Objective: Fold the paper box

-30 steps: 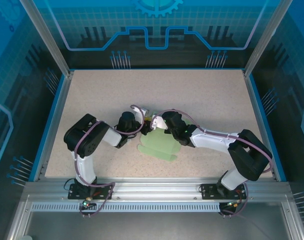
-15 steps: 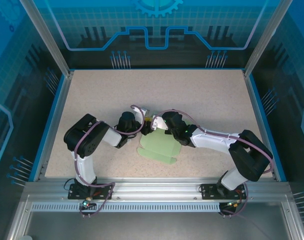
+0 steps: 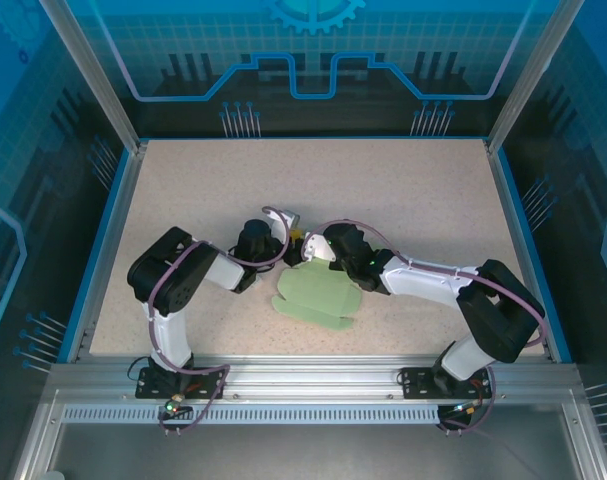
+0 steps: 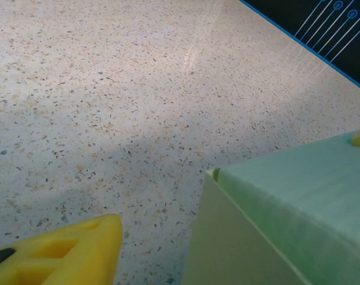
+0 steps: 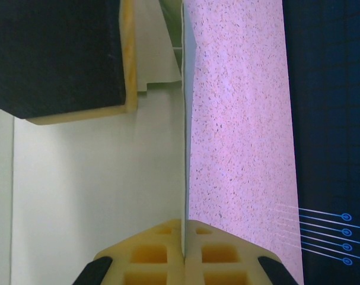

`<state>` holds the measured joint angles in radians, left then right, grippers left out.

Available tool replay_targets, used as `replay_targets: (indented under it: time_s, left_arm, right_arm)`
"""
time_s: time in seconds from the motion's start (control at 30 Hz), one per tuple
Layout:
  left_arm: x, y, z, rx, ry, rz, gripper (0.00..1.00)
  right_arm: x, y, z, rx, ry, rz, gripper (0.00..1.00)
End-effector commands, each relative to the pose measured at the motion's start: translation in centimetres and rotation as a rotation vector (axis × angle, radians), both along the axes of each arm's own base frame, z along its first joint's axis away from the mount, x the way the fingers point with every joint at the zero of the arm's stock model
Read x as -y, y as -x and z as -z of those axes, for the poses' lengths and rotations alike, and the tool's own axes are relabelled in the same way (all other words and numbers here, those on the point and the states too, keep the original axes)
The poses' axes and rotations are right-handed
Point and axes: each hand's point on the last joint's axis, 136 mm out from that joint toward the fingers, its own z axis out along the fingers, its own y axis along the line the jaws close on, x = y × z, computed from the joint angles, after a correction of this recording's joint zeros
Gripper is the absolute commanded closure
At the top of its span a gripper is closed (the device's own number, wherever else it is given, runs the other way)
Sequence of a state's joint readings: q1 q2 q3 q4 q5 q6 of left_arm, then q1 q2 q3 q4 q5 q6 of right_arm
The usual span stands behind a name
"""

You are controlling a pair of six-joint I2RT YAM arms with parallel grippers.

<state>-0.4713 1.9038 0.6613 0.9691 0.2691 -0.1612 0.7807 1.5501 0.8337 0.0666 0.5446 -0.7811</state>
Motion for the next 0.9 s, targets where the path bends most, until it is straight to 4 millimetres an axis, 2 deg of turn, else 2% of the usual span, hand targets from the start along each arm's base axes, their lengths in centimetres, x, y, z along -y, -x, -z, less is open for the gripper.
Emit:
replay_targets:
  time_s: [0.0, 0.27, 0.47, 0.57, 0.7, 0.87]
  left_arm:
    - [-0.4, -1.6, -2.0, 0.064, 0.008, -0.041, 0.49]
    - [-1.3, -1.4, -1.5, 0.074, -0.029, -0.07, 0.65]
    - [-2.3, -2.1, -1.5, 0.07, -0.043, -0.149, 0.7]
    - [-2.6, -1.9, -1.6, 0.081, -0.041, -0.16, 0.67]
    - [-2.1, -1.5, -2.1, 0.088, -0.033, -0.119, 0.59]
    - [-1.9, -1.1, -2.4, 0.092, -0.036, -0.098, 0.56]
  right_arm:
    - [-0.5, 1.9, 1.7, -0.081, 0.024, -0.054, 0.98]
    - [-0.5, 1.7, 1.3, -0.073, 0.017, -0.047, 0.98]
    - [-0.5, 1.9, 1.3, -0.078, 0.021, -0.047, 0.98]
    - [-0.3, 1.9, 1.2, -0.076, 0.026, -0.043, 0.98]
    - [-0.3, 1.8, 1.2, -0.076, 0.03, -0.041, 0.98]
    - [-0.2, 1.7, 1.1, -0.071, 0.036, -0.034, 0.98]
